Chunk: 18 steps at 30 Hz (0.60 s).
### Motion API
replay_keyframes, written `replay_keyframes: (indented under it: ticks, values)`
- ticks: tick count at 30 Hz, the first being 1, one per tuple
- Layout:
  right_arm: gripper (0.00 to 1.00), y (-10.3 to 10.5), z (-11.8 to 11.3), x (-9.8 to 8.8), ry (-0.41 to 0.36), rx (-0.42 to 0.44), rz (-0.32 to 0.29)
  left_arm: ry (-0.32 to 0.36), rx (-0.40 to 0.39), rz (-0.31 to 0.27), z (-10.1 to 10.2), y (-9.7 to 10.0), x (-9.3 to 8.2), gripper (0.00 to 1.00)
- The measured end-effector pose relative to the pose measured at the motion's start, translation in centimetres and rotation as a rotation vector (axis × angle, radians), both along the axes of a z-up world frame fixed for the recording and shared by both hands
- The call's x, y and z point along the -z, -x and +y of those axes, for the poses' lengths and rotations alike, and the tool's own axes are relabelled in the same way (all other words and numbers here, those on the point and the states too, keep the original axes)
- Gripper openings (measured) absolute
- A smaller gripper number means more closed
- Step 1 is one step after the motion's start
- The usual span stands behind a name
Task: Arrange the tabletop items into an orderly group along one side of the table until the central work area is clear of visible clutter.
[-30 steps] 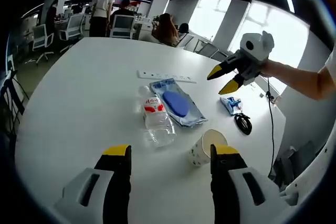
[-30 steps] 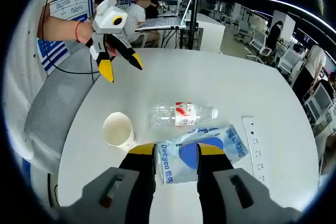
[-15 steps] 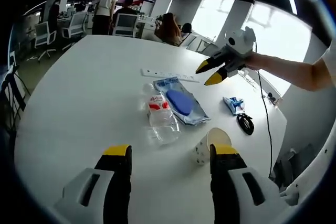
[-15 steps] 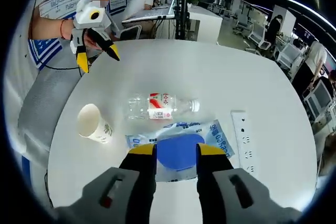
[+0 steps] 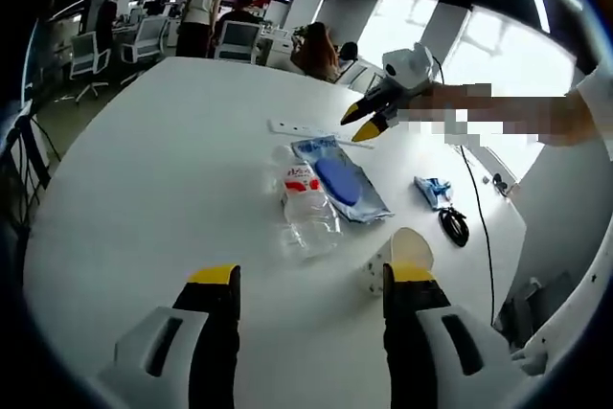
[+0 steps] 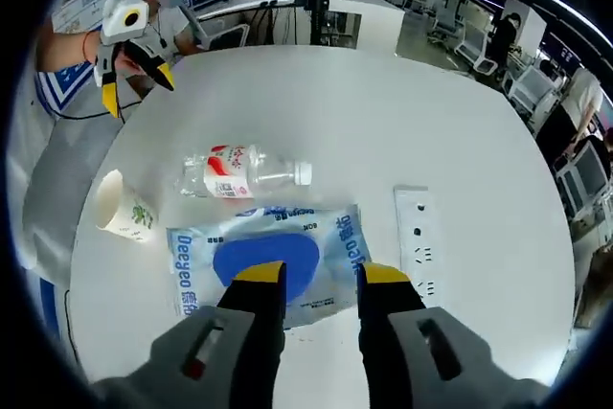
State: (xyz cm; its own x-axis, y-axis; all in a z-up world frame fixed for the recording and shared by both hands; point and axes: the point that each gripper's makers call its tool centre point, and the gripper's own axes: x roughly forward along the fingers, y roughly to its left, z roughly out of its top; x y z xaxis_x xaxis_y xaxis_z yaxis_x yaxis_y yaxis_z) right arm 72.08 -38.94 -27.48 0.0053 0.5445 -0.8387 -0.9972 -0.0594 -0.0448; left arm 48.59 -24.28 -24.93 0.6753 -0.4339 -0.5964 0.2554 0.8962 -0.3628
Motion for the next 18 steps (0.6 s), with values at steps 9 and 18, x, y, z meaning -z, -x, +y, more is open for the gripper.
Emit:
replay_keyframes:
  ticks: [9,18]
  values:
    - [0.28,-2.7,0.2,3.1,0.096,-0.06,0.028,0.003,-0.028,0.012,0.7,-0.3,1.3,0.6]
    - [0.23,-3.8,0.4,5.3,0.17,-0.105,0.094,0.011,-0.054,0.01,1.0,-1.1,2.0,0.6]
